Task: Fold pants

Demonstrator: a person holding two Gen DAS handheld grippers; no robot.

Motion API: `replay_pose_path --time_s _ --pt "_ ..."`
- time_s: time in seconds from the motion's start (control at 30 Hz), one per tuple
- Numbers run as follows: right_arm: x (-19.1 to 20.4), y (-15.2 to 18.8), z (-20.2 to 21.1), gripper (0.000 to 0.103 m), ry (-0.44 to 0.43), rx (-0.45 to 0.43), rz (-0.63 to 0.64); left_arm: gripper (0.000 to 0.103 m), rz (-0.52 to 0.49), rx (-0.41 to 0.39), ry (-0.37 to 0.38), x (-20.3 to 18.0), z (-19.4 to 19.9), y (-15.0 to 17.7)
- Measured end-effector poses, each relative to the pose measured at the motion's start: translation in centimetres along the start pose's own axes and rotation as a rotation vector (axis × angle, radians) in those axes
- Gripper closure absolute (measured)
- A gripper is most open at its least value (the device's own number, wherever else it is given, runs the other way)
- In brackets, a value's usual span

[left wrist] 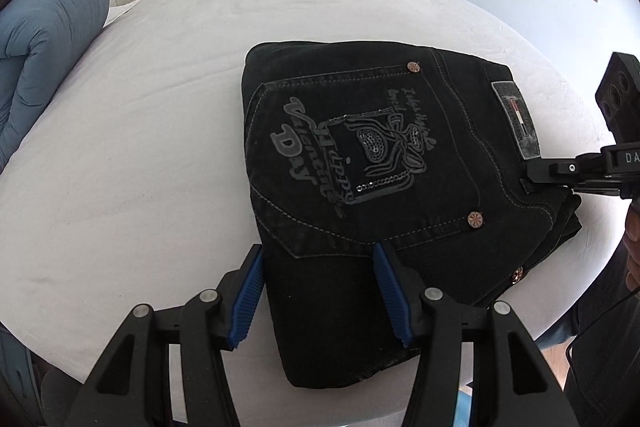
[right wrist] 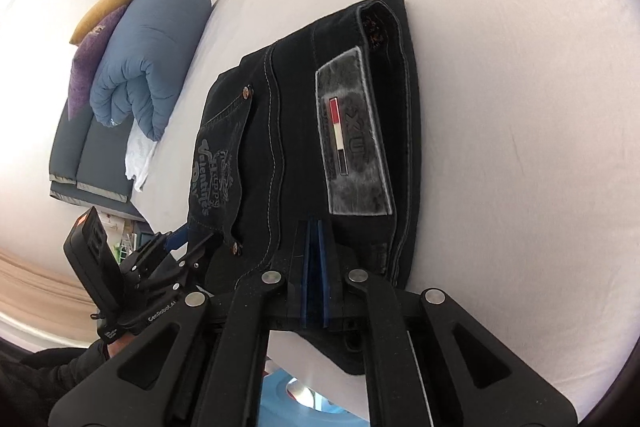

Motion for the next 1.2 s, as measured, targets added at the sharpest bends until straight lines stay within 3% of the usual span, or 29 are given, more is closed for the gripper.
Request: replay_pose_path --time_s 0.1,0.33,0.37,0.4,0.43,0.47,0.5,0.63,0.8,0.9,0.93,1.1,1.13,1.17,1.2 --pt "-1.0 0.7 1.4 0.1 -0.025 -0.043 -0.047 0.044 0.016 0.01 0.007 0.1 0.1 0.0" --pt "-1.0 0.0 5.2 0.093 0.111 -0.109 0.005 0.03 0.046 0.033 0.004 1.4 0.8 -0.8" --pt "-1.1 -0.4 5.5 0.086 0.113 -0.116 0.002 0.029 0.051 0.03 0.01 1.7 1.4 -1.3" --pt "-1.2 -0.8 5.6 0.071 0.119 -0.122 -0.001 0.028 0.056 0.016 0.011 2.1 2.2 -1.7" --pt "-1.5 -1.3 5.7 0.059 0.117 -0.123 -0.006 0.019 0.065 -0.006 0.008 2.6 3.1 -2.2" --pt "-1.7 -1.8 5.7 0.033 0.117 -0.126 -0.016 0.005 0.081 -0.027 0.005 3.2 3.9 -2.8" --pt "-1.9 -2.3 5.9 0.025 0.121 -0.136 -0.027 0.0 0.106 -0.044 0.004 4.1 4.4 -3.5" --pt "-2.8 -4.2 5.2 0.025 0.097 -0.113 -0.061 0.0 0.18 -0.005 0.035 6.9 2.7 -5.3" --pt "-4.8 -5.0 3.1 0.025 0.043 -0.049 -0.185 0.005 0.214 0.108 0.165 7.0 -0.9 -6.4" --pt "-4.6 -5.6 2.1 0.026 0.01 -0.029 -0.198 0.012 0.206 0.179 0.195 6.5 -2.6 -6.7" --pt "-4.4 -5.6 1.6 0.027 0.012 -0.015 -0.196 0.019 0.208 0.204 0.217 6.3 -3.2 -6.6" --pt "-3.5 -6.0 -0.7 0.043 -0.002 0.051 -0.205 0.031 0.249 0.256 0.294 5.4 -4.8 -6.4" --pt "-3.1 -6.0 -1.2 0.045 0.011 0.058 -0.192 0.039 0.246 0.263 0.301 5.1 -4.8 -6.4" --pt "-2.9 -6.1 -1.6 0.055 0.023 0.065 -0.179 0.052 0.245 0.276 0.313 4.8 -4.9 -6.5" --pt "-2.8 -6.2 -2.0 0.067 0.047 0.071 -0.168 0.056 0.245 0.285 0.326 4.3 -4.9 -6.7"
Point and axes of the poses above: each gripper's, at about its wrist camera, not at the fingertips, and z roughly against the way its jaws point, x to its left, y to its underside, the point moved 7 cm from there along -z, roughly the way its jaws point, and after that the axes turned 4 degrees about z, right-handed, at the moved point
